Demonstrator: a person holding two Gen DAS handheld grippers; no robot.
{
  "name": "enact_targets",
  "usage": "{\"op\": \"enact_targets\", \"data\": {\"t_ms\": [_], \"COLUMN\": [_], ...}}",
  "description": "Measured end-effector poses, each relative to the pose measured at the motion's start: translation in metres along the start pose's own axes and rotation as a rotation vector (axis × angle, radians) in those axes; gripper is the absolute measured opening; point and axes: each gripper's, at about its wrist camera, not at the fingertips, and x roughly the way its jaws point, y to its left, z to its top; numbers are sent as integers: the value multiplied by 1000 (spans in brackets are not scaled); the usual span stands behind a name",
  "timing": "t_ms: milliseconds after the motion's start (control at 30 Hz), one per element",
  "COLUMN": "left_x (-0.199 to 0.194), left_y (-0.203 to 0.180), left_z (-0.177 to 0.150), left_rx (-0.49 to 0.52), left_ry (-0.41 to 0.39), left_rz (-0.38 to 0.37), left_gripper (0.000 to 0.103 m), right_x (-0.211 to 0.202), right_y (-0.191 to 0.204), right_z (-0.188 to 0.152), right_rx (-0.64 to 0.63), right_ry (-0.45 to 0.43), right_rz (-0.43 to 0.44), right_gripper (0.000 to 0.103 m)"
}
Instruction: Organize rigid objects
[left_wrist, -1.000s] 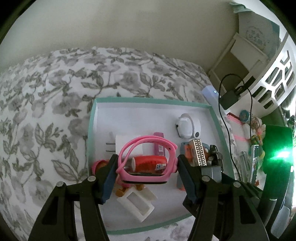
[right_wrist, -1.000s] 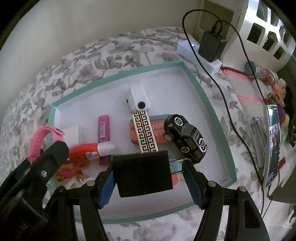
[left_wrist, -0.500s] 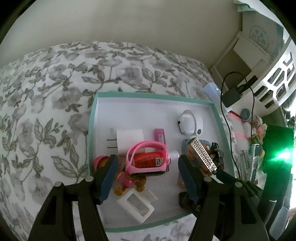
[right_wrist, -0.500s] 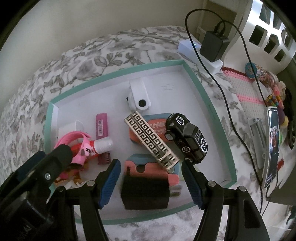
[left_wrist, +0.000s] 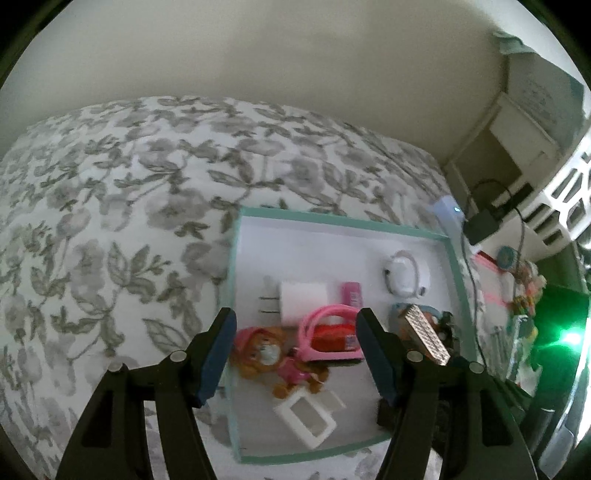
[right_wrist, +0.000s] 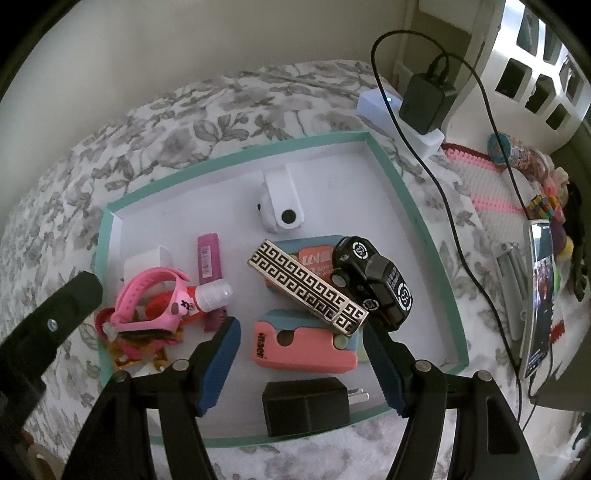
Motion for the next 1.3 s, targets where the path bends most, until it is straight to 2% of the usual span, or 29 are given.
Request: {"op": "enact_targets", "data": {"t_ms": [167, 433, 533, 600, 633, 767, 833, 867, 933, 1300], "left_x": [7, 13, 12, 12, 12, 9, 9, 8, 7, 3], "left_y": [17, 40, 43, 44, 46, 51, 53, 54, 57, 67], "left_z": [0, 1, 0, 1, 1, 3, 4, 4, 5, 7], "left_rx": [-37, -86, -80, -74, -75, -82, -86, -86, -91, -122], "left_ry": [23, 51, 41, 34, 30, 14, 6, 1, -12, -23], "left_rz": [121, 198, 235, 253, 257, 261, 271, 280, 295, 266], "left_gripper": [68, 68, 69, 79, 84, 84, 85, 90, 96, 100], "right_x": [-3, -10, -10, -11, -12, -17, -18, -19, -20, -21], "right_y": [2, 7, 7, 7, 6, 7, 10, 11, 13, 14], "right_z": [1, 1, 2, 2, 2, 2, 2, 1, 1, 2], "right_rx": [4, -9, -11, -8, -6, -7, -19, -25, -35, -41], "right_ry": [-14, -53, -66, -75, -82, -116, -132, -140, -149, -156], "right_rz": [14, 28, 23, 23, 26, 44, 44, 44, 43, 42], "right_gripper": [73, 73, 80, 80, 80, 84, 98, 103, 103, 103]}}
